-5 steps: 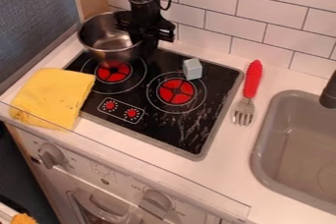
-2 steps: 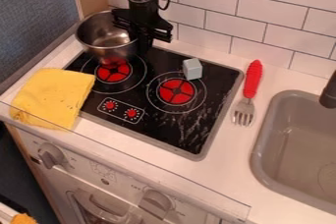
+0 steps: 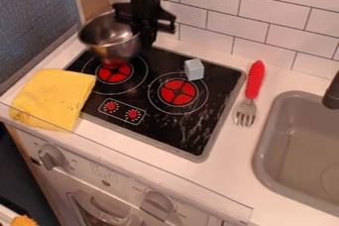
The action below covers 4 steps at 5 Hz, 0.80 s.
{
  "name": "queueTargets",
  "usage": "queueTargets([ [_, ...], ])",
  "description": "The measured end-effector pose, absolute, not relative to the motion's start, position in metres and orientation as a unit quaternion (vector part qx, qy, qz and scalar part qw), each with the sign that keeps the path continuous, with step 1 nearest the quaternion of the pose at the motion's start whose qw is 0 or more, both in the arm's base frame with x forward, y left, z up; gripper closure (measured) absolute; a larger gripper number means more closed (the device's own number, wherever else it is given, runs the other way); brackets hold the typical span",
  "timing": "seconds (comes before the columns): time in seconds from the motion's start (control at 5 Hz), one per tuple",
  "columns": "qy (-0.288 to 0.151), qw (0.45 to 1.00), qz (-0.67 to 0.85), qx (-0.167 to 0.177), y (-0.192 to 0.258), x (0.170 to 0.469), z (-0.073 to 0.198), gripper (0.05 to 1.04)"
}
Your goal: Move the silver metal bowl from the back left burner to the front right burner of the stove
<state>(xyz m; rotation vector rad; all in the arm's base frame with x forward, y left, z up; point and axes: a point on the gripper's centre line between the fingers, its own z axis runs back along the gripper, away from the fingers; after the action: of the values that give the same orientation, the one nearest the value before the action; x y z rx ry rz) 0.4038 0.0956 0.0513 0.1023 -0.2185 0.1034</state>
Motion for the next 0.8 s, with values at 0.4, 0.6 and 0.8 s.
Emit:
queueTargets([
  [0.4,-0.133,0.989,0.017,0.059,0.043,0.383,0.087,0.998],
  [0.6,-0.153,0.986,0.004,0.060,0.017,0.360,0.101,0.998],
  [0.8,-0.143,0.989,-0.023,0.042,-0.015,0.338,0.085,0.998],
])
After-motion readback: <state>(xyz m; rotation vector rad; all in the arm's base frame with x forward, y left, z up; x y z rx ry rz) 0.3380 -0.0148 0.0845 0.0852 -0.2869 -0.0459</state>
